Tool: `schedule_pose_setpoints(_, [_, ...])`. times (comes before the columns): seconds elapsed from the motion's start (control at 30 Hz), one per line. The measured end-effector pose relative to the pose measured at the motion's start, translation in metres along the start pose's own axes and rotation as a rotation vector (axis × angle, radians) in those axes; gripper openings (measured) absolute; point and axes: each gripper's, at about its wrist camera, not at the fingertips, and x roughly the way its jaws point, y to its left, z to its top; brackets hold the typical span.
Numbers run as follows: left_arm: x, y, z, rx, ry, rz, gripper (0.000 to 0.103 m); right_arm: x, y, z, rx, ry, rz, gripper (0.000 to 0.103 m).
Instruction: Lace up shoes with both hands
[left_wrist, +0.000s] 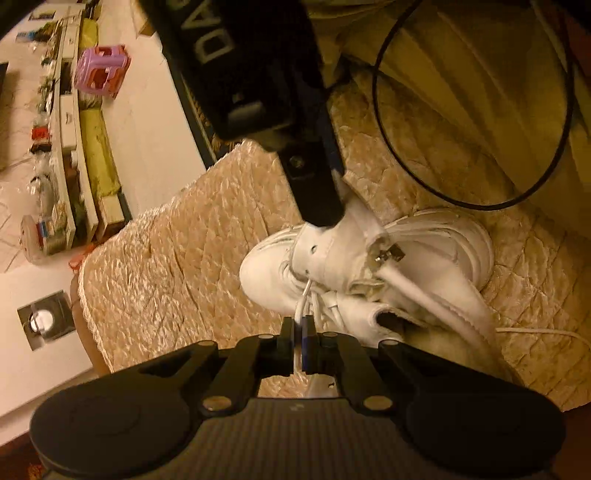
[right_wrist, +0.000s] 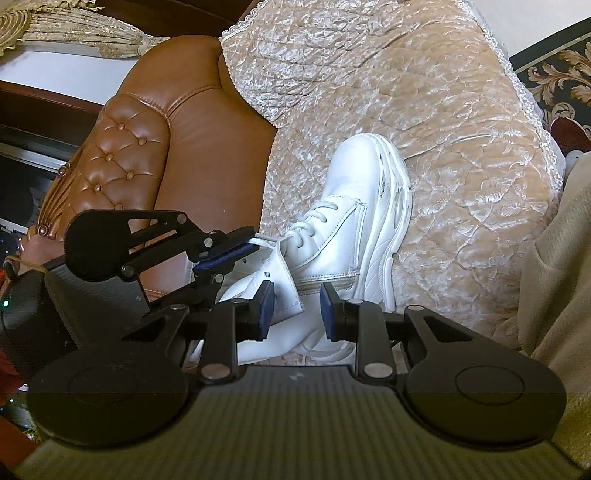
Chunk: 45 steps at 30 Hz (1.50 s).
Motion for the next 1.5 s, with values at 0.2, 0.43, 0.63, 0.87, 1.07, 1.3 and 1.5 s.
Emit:
schedule_pose_setpoints(0.2, [0.000, 0.010, -0.004, -0.074, -0.065, -0.038, 0.003, -0.008, -0.004, 0.008, 0.052, -0.057, 0.077, 0.033])
schedule_pose_setpoints(0.43, [0.004, 0.022, -0.019, -0.250, -0.139, -0.113, 0.003, -0.011, -0.010, 0.019, 0.084, -0.164, -0.072, 0.047])
schedule_pose_setpoints(0.63, [0.007, 0.030, -0.030, -0.377, -0.189, -0.163, 0.003, 0.011, -0.022, 0.007, 0.198, -0.157, 0.026, 0.047])
schedule_pose_setpoints(0.87, [0.002, 0.033, -0.031, -0.401, -0.198, -0.159, 0.003, 0.032, -0.032, 0.002, 0.319, -0.138, 0.117, 0.032])
schedule_pose_setpoints(1.07, [0.001, 0.029, -0.034, -0.413, -0.201, -0.159, 0.003, 0.046, -0.026, -0.003, 0.316, -0.145, 0.129, 0.029])
schedule_pose_setpoints(1.3, [0.002, 0.029, -0.037, -0.436, -0.212, -0.167, 0.003, 0.046, -0.013, -0.004, 0.240, -0.164, 0.102, 0.013])
schedule_pose_setpoints(1.5, [0.002, 0.029, -0.039, -0.454, -0.220, -0.173, 0.003, 0.044, 0.007, -0.003, 0.072, -0.183, 0.008, 0.009])
